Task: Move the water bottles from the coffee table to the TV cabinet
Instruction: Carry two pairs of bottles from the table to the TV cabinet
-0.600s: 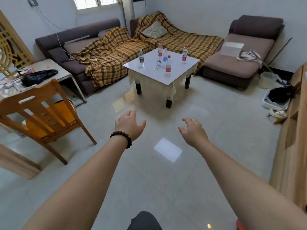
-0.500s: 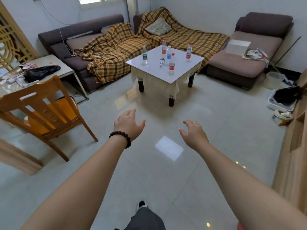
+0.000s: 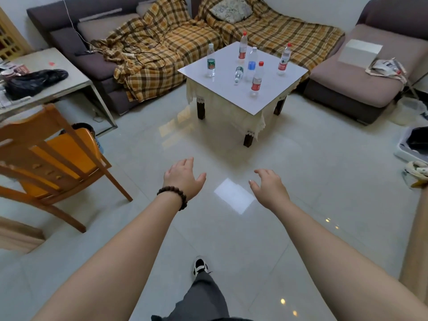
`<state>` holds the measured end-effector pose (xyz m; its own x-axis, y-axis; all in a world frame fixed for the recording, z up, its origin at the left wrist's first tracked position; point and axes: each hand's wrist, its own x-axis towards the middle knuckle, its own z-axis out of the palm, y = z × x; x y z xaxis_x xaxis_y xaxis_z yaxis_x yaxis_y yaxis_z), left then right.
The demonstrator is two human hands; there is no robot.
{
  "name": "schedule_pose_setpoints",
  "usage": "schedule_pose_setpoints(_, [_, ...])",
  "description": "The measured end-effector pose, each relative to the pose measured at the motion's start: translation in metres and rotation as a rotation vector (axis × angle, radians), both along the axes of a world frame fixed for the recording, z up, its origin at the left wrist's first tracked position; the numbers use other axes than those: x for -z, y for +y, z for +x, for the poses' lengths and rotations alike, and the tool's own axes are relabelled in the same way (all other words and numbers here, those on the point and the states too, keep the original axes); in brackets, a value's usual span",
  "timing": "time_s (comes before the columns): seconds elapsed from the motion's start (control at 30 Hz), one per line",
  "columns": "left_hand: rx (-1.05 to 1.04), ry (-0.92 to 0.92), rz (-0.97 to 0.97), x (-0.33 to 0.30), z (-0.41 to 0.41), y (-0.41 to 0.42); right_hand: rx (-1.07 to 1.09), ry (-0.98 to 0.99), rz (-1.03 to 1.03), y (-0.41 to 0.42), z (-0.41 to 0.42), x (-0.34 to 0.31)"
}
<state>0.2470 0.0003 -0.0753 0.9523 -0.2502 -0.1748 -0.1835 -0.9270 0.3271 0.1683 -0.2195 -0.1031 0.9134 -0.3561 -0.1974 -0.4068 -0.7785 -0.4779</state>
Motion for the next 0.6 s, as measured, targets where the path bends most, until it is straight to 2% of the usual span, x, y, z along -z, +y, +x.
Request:
schedule_pose_setpoints(0.17, [0.034, 0.042, 0.028, 0.004, 0.084, 0.0, 0.03, 0.019, -0.021, 0.002, 0.088, -0.005])
schedule_pose_setpoints(0.6, [0.09, 0.106, 0.041, 0.026, 0.248, -0.048, 0.103, 0.045, 0.003, -0.044, 0.245, 0.014])
